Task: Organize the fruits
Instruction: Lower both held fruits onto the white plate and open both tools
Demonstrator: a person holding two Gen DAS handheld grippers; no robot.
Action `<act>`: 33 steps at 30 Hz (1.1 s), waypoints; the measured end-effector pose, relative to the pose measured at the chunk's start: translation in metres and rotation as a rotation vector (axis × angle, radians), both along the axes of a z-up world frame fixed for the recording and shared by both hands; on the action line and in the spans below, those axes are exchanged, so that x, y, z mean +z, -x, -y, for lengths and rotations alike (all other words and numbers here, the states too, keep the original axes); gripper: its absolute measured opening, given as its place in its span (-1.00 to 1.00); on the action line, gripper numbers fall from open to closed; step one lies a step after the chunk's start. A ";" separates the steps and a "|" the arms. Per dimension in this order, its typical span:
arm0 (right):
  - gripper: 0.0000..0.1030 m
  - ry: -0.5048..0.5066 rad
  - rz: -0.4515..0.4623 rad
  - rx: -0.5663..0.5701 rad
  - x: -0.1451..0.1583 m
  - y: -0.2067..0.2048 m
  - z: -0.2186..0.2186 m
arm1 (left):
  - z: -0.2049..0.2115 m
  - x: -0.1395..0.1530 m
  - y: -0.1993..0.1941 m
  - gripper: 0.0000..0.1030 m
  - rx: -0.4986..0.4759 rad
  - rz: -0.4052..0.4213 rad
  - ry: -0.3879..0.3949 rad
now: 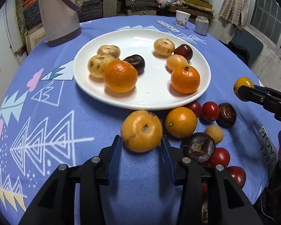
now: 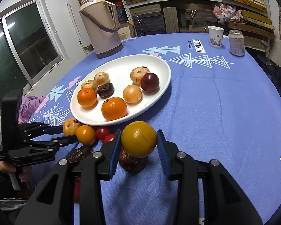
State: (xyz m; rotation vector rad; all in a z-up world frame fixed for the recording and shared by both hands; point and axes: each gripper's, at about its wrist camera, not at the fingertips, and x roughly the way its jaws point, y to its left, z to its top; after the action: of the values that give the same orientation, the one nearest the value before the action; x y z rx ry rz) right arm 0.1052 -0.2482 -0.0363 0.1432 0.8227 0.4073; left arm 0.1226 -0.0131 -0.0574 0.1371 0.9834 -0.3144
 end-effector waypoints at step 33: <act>-0.29 0.030 0.080 0.103 0.036 -0.022 -0.035 | -0.001 0.066 -0.025 -0.21 -0.016 0.140 0.032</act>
State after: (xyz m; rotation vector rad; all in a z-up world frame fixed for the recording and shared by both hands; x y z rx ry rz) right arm 0.1272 -0.2135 -0.0007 0.0563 0.7589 0.4937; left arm 0.1478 -0.0121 0.0083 0.1364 0.8389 -0.3304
